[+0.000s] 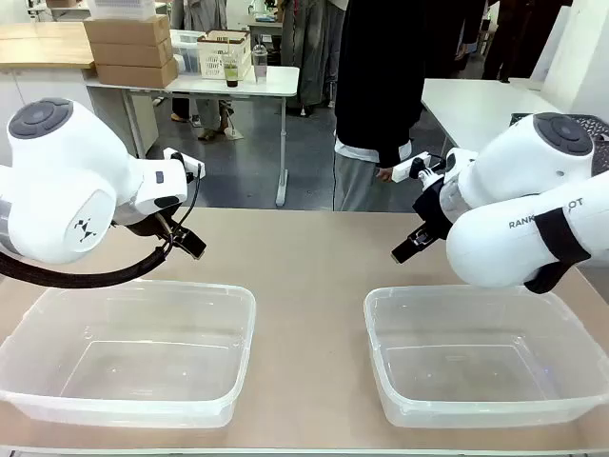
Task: Sort the waste into each basket.
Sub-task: Pick up the Organizing box on the left side of the table and lift it.
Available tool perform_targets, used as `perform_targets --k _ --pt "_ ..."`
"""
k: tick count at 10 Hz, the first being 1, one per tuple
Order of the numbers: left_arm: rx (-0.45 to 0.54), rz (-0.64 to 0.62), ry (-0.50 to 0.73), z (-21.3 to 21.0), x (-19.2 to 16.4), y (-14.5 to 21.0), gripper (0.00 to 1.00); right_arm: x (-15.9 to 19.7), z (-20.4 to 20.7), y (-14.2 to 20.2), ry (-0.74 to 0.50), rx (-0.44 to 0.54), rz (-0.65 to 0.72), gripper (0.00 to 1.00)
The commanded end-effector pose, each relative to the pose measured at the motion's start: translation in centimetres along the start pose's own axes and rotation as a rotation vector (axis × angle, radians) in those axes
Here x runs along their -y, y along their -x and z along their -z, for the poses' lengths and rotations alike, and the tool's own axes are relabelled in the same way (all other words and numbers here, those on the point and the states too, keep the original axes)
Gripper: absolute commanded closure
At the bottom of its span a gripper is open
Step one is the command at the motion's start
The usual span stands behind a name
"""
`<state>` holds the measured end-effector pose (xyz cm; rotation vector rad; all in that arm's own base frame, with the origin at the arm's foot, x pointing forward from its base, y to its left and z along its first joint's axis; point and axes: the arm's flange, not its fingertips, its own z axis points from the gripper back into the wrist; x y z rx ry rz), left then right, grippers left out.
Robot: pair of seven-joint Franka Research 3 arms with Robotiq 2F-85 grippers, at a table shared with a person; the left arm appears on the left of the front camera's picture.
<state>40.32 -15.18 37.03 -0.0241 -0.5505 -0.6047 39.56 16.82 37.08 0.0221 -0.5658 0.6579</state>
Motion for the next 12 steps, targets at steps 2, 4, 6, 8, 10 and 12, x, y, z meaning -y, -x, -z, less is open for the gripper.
perform_targets --k 2,4,6,8,10,12 --pt "0.000 0.000 0.000 0.00 0.00 0.00 0.00 0.00 -0.01 0.00 0.000 0.000 0.000 0.00" --pt "0.000 0.000 0.000 0.00 0.00 0.00 0.00 0.00 -0.01 0.00 0.000 0.000 0.000 0.00" --pt "0.000 0.000 0.000 0.00 0.00 0.00 0.00 0.00 -0.01 0.00 0.000 0.000 0.000 0.00" --pt "0.000 0.000 0.000 0.00 0.00 0.00 0.00 0.00 -0.01 0.00 0.000 0.000 0.000 0.00" --pt "0.000 0.000 0.000 0.00 0.00 0.00 0.00 0.00 -0.01 0.00 0.000 0.000 0.000 0.00" --pt "0.000 0.000 0.000 0.00 0.00 0.00 0.00 0.00 -0.01 0.00 0.000 0.000 0.000 0.00"
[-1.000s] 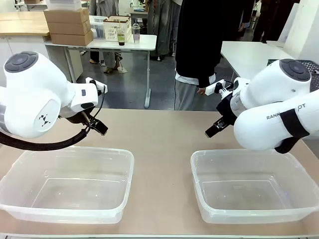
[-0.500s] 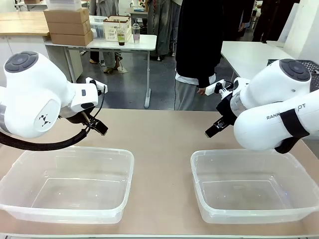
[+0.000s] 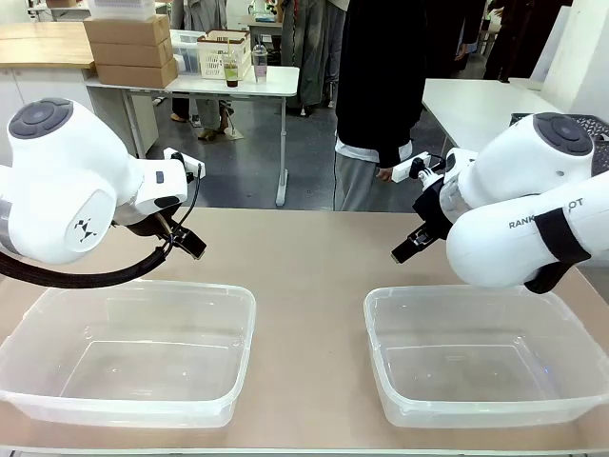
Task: Sort the waste into each basket.
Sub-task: Pick up the Organizing box on the left side of the table and lift it.
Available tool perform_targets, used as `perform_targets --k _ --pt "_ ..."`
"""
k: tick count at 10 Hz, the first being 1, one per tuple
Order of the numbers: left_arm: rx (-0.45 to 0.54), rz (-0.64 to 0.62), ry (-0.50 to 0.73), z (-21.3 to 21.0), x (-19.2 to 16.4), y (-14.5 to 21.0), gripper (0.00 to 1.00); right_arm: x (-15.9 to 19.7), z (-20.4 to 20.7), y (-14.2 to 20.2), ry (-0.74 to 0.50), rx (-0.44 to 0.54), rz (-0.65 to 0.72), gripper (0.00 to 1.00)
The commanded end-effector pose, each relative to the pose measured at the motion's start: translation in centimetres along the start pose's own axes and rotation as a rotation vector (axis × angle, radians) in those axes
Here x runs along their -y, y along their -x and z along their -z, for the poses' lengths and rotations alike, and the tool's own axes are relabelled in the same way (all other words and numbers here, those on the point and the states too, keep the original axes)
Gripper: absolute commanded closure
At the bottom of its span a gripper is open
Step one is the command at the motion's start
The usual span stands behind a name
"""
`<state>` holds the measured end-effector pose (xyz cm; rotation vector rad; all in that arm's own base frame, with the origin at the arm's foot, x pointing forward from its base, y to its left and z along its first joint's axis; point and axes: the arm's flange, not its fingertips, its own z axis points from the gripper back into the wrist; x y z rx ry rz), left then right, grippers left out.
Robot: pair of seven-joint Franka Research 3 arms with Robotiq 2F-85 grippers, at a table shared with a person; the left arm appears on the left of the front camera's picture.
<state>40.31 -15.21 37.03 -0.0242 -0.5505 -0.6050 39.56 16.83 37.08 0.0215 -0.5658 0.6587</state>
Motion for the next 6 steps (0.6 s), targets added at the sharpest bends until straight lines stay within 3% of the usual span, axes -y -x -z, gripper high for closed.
perform_targets --k 1,3,4,5,6 --pt "0.000 0.000 0.000 0.0 0.0 0.0 0.00 0.0 0.0 0.0 0.000 0.000 0.001 0.00" --pt "0.000 0.000 0.000 0.0 0.0 0.0 0.00 0.0 0.0 0.0 0.000 0.000 0.000 0.00" --pt "-0.055 0.034 0.046 -2.7 0.2 -1.1 0.00 0.2 -2.6 -1.6 -0.031 -0.041 0.080 0.00" --pt "-0.150 -0.164 0.003 -6.3 1.1 -3.0 0.00 0.0 -6.4 -3.4 -0.012 -0.099 0.216 0.00" --pt "-0.234 -0.178 0.024 -10.9 2.8 -3.5 0.00 -1.1 -10.9 -4.1 -0.032 -0.145 0.279 0.00"
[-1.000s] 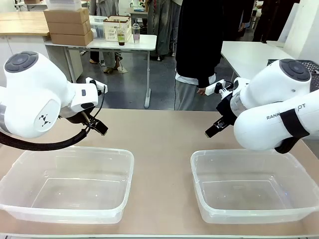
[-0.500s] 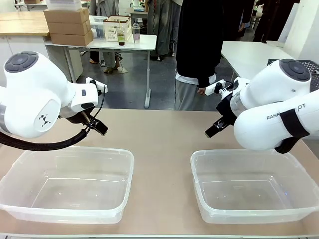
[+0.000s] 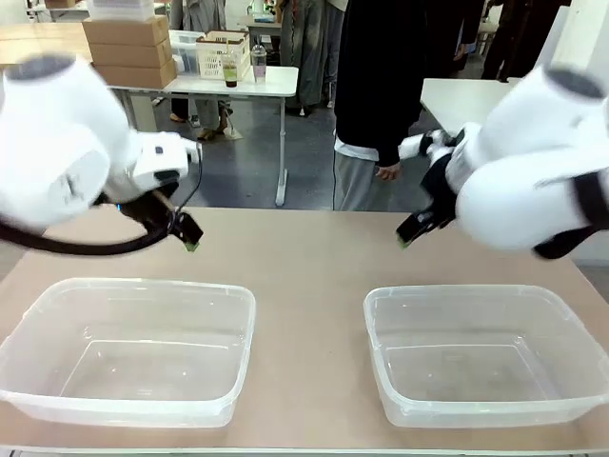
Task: Sort the waste into each basket.
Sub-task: Pick up the Organizing box on the left side of the table and lift it.
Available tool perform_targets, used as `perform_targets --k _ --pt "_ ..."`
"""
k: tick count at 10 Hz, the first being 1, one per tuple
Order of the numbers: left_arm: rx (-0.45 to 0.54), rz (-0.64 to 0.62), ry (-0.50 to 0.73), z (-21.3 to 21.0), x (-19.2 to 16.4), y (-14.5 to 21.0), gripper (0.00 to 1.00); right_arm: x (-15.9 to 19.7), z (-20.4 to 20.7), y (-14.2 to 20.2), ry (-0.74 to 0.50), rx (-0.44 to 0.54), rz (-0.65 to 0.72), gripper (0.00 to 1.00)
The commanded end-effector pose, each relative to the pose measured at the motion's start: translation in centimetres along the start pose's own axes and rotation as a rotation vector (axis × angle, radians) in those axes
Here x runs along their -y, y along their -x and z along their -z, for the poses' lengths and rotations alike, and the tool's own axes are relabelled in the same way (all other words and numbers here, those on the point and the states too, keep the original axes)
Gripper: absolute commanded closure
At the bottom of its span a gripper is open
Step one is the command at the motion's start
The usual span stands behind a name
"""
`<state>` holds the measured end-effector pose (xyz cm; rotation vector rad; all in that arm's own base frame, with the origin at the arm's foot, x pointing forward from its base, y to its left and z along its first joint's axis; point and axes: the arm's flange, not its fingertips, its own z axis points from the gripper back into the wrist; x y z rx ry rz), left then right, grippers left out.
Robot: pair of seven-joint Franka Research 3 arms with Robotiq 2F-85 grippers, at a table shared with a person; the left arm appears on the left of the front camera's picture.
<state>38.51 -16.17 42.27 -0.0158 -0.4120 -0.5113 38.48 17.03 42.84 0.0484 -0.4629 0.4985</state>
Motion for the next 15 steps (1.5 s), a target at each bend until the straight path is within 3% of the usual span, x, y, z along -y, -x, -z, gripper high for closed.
perform_targets --k 1,3,4,5,6,7,8,9,10,11,13,14,15 --pt "-0.052 -0.040 0.160 -10.8 3.6 1.2 0.00 -3.6 -10.4 0.2 -0.007 -0.050 0.104 0.00" --pt "-0.013 -0.036 0.163 -14.8 6.3 4.9 0.00 -6.7 -14.8 4.3 0.059 0.027 0.000 0.00" --pt "0.038 -0.053 0.077 -13.6 6.0 5.1 0.00 -7.0 -13.9 5.1 0.096 0.035 -0.013 0.00" --pt "-0.041 0.000 0.158 -14.0 6.3 3.5 0.00 -5.3 -13.8 2.3 0.058 -0.010 0.040 0.00" --pt "-0.041 0.000 0.158 -14.0 6.3 3.5 0.00 -6.8 -16.0 3.9 0.082 0.016 0.006 0.00" --pt "-0.002 -0.006 0.134 -16.3 7.0 5.0 0.00 -6.1 -14.7 4.1 0.027 -0.043 0.092 0.00" --pt "-0.004 0.059 0.304 -17.0 6.5 5.1 0.00 -4.3 -16.5 5.6 -0.033 0.015 0.212 0.00" --pt "0.034 0.074 0.573 -18.5 4.3 6.4 0.00 -1.7 -19.4 7.4 -0.267 0.167 0.439 0.00" --pt "0.140 0.010 0.890 -19.9 0.9 8.7 0.00 1.2 -22.2 9.1 -0.683 0.268 0.719 0.00" --pt "0.224 -0.051 1.085 -20.4 -1.6 10.8 0.00 3.6 -23.2 10.4 -0.806 0.353 0.915 0.00" --pt "0.343 -0.185 1.227 -19.9 -4.9 13.9 0.00 7.4 -23.9 13.4 -1.089 0.580 1.017 0.00" --pt "0.374 -0.267 1.256 -19.3 -6.3 15.9 0.00 8.9 -23.8 15.4 -1.138 0.717 1.090 0.00" --pt "0.414 -0.317 1.275 -18.8 -6.6 16.8 0.00 9.3 -23.7 16.4 -1.102 0.772 1.139 0.00"
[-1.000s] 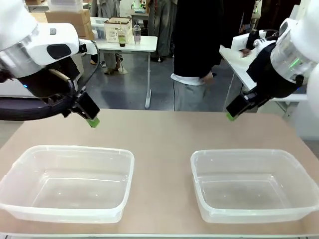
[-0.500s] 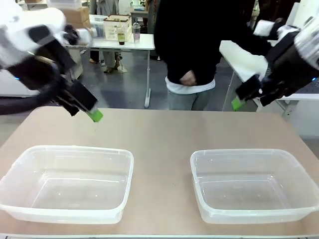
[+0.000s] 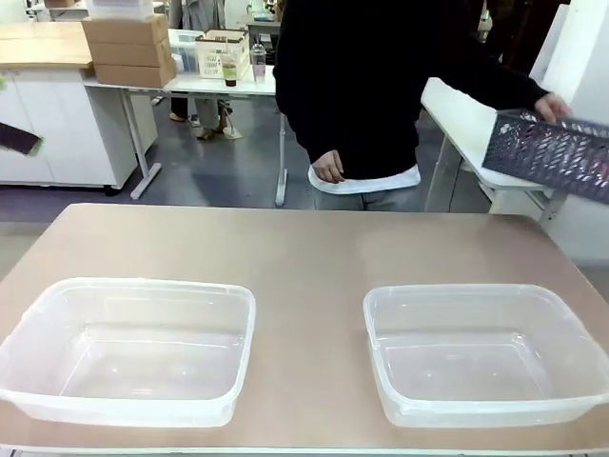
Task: Sort the waste into each basket.
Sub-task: Pick up the Organizing box on the left side of the table and lift it.
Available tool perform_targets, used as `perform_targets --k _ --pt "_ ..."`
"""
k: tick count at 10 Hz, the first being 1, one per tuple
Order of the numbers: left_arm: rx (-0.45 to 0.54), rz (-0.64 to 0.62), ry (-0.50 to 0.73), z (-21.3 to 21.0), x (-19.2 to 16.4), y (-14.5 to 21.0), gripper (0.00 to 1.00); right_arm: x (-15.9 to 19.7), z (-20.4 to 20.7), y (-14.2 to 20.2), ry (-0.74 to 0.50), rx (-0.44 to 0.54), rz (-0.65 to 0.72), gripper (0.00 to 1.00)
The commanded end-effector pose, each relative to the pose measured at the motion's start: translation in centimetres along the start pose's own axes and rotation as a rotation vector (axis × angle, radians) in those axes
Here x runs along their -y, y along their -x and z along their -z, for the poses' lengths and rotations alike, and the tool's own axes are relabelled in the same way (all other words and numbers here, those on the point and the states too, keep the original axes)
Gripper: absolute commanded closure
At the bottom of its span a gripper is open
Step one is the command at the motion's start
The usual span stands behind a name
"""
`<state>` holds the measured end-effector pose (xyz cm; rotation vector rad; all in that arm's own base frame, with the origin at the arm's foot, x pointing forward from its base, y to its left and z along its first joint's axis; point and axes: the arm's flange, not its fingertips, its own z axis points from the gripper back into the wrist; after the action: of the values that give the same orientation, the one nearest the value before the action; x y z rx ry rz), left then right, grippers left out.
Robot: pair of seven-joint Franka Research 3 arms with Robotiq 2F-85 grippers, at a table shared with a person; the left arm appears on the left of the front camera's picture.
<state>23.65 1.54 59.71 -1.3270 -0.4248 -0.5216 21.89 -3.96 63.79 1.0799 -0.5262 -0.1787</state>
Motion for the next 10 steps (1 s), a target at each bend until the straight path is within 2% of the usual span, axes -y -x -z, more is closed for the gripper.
perform_targets --k 1,2,3,10 --pt "0.127 -0.120 0.059 2.9 -3.6 5.5 0.00 4.8 3.0 4.2 -0.361 0.348 0.263 0.00" --pt "0.135 -0.167 -0.020 3.1 -3.8 5.1 0.00 4.8 3.8 4.0 -0.181 0.375 0.290 0.00" --pt "0.070 -0.067 0.054 -1.7 -1.1 0.1 0.00 0.5 -1.7 -1.1 -0.104 0.089 0.101 0.00" --pt "0.070 -0.067 0.054 -1.7 -1.1 0.1 0.00 0.5 -1.7 -1.1 -0.104 0.089 0.101 0.00"
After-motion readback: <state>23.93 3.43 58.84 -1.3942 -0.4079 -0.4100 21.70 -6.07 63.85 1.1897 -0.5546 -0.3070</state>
